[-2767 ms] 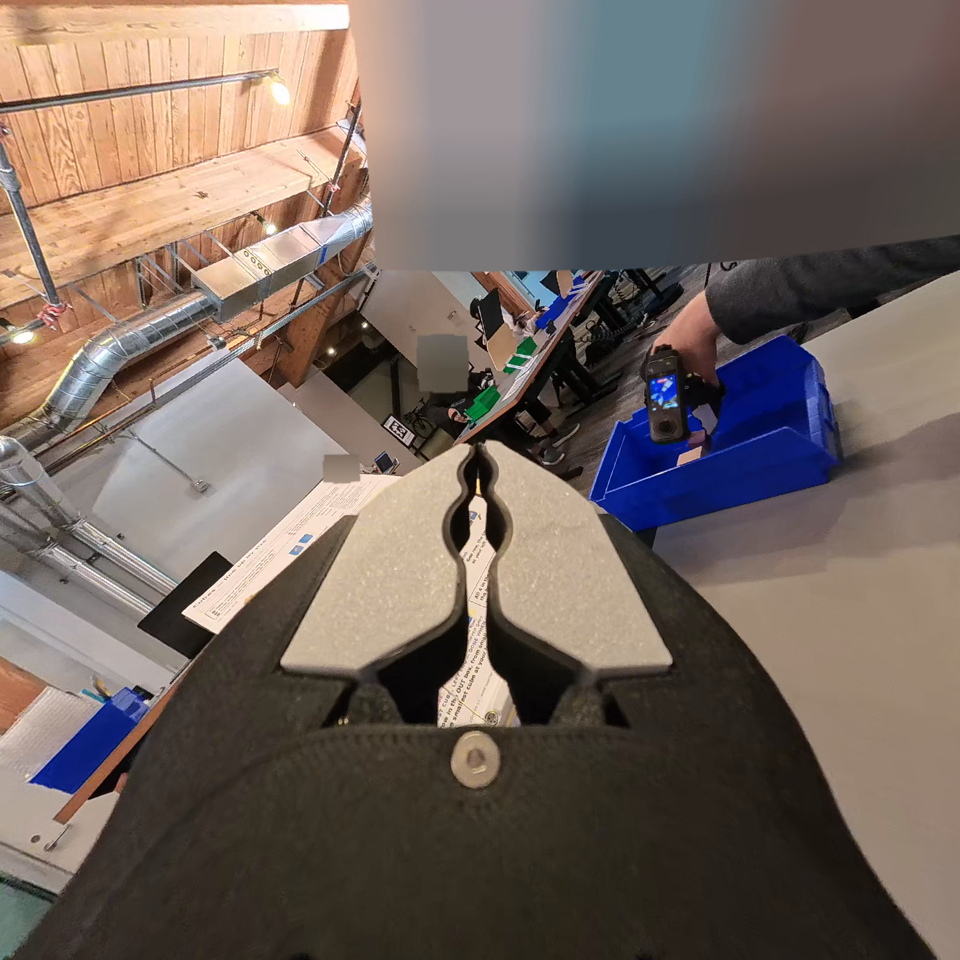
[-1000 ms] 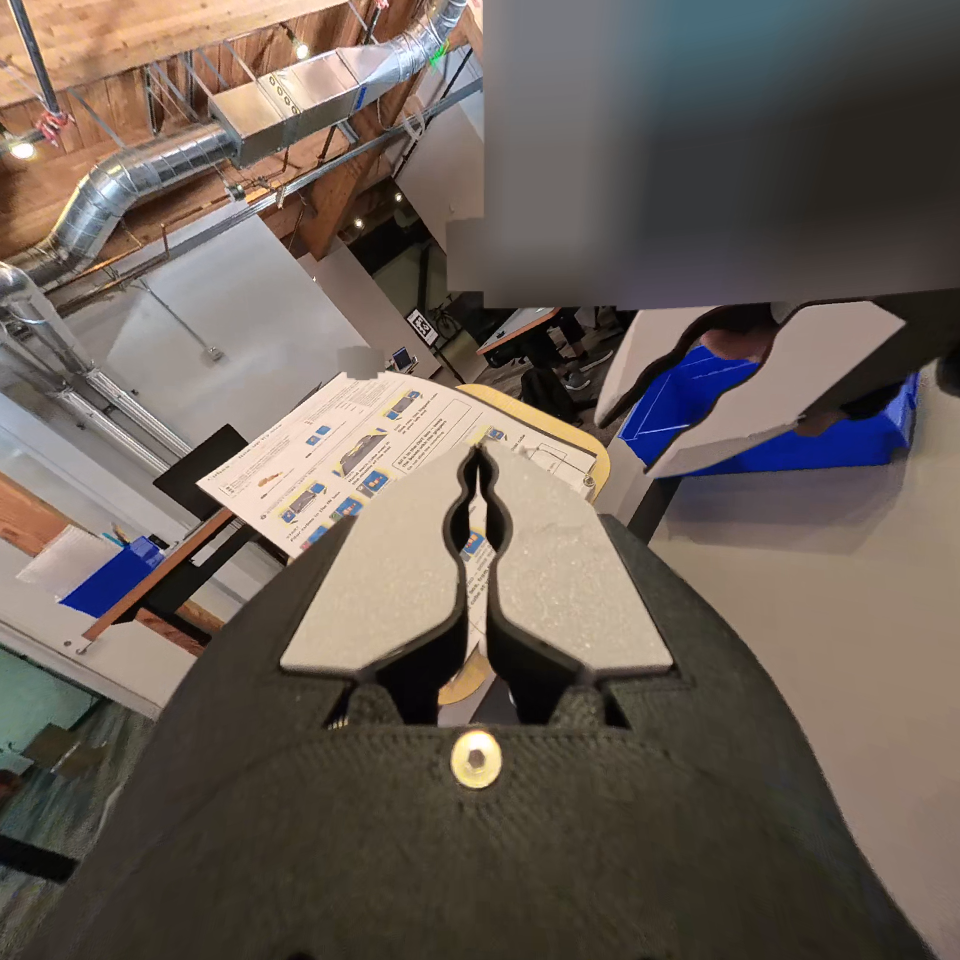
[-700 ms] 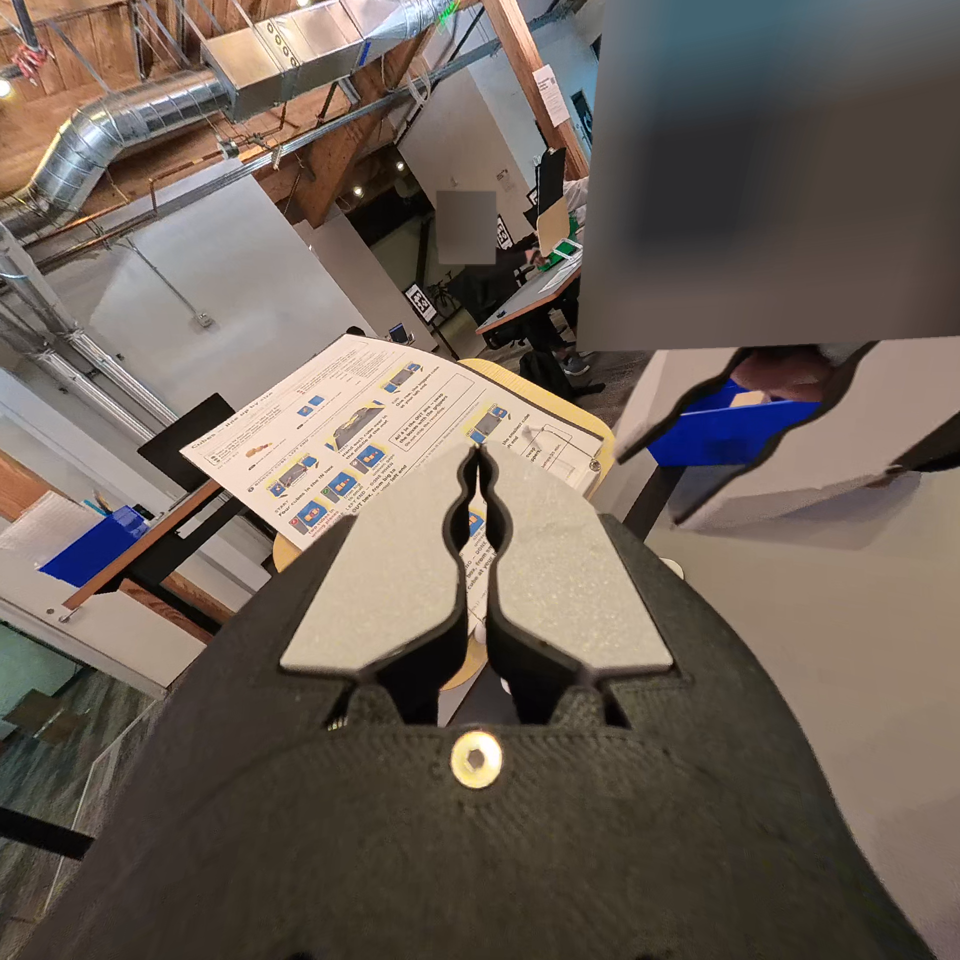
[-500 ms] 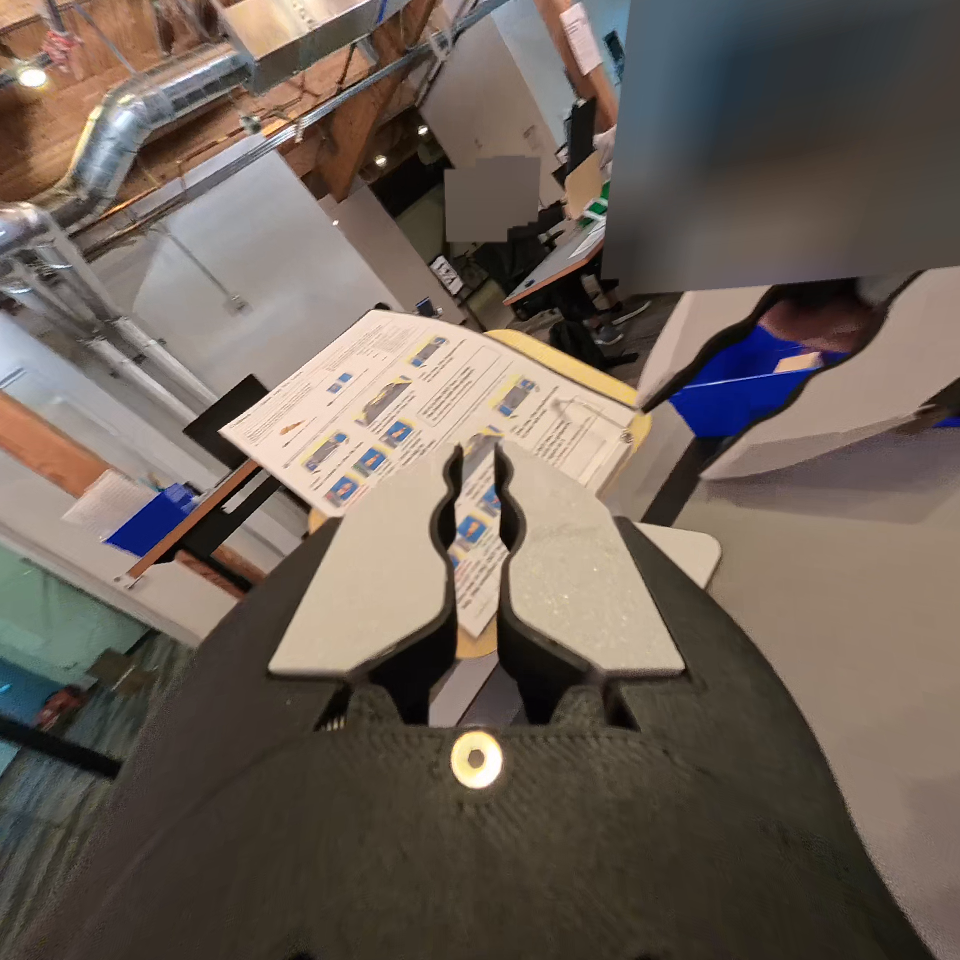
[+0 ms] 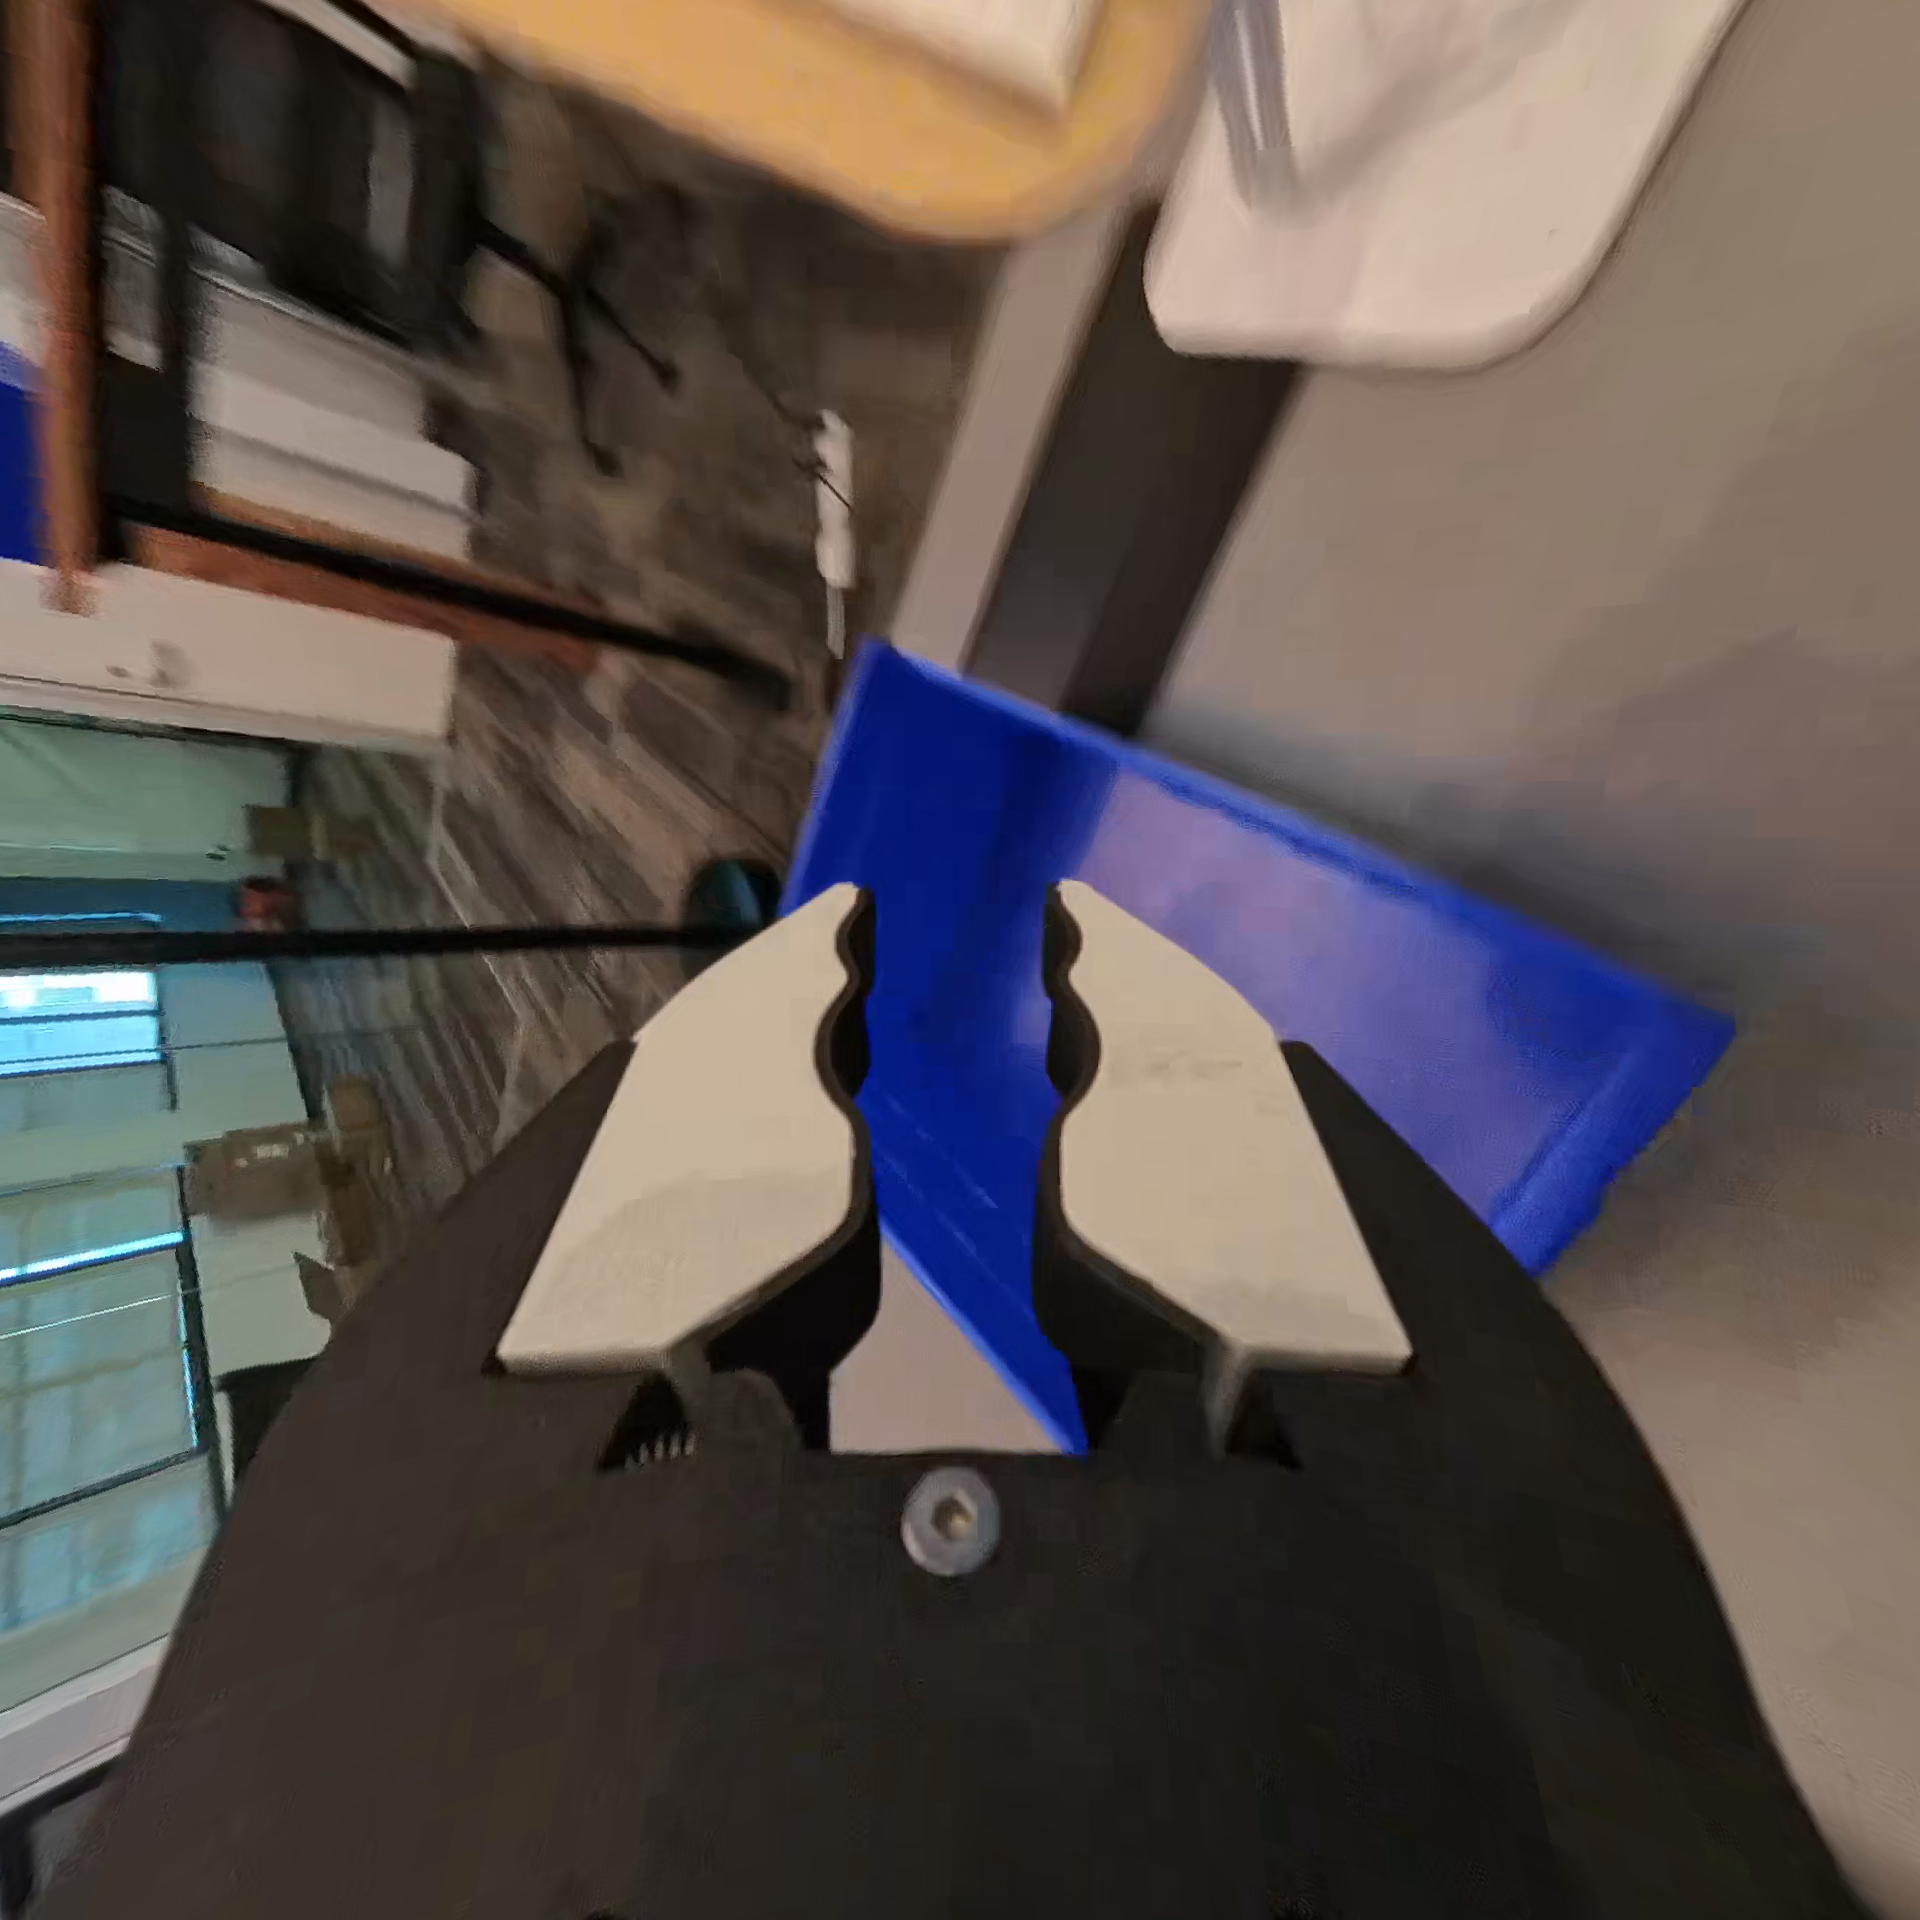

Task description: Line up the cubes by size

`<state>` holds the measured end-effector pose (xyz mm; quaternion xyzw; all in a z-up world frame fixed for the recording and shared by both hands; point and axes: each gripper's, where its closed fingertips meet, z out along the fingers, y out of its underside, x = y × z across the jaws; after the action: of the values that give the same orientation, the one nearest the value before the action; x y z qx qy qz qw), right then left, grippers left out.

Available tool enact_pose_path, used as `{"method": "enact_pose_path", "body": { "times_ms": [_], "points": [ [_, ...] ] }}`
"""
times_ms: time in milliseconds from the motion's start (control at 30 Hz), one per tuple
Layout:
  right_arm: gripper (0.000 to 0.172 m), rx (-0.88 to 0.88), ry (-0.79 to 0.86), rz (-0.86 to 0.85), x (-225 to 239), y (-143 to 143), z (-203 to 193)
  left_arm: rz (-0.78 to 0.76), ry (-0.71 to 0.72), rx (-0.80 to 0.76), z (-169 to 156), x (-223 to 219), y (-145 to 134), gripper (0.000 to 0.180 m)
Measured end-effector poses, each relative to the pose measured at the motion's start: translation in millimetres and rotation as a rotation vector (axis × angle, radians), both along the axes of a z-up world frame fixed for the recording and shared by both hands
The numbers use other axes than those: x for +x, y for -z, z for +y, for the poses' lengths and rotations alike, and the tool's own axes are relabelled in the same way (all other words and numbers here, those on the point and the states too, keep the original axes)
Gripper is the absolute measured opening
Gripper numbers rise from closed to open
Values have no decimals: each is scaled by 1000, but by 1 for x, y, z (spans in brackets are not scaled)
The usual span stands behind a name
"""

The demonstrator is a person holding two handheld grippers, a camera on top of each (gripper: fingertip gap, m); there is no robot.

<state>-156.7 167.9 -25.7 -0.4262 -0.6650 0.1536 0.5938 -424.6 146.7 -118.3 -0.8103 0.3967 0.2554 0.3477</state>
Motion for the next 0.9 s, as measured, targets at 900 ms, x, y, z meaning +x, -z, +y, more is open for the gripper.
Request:
{"method": "enact_pose_path", "body": {
  "times_ms": [900],
  "points": [
    [29, 22, -36, -43, -6, 12, 2, 429, -201, -862, -20, -166, 187, 42]
  ]
}}
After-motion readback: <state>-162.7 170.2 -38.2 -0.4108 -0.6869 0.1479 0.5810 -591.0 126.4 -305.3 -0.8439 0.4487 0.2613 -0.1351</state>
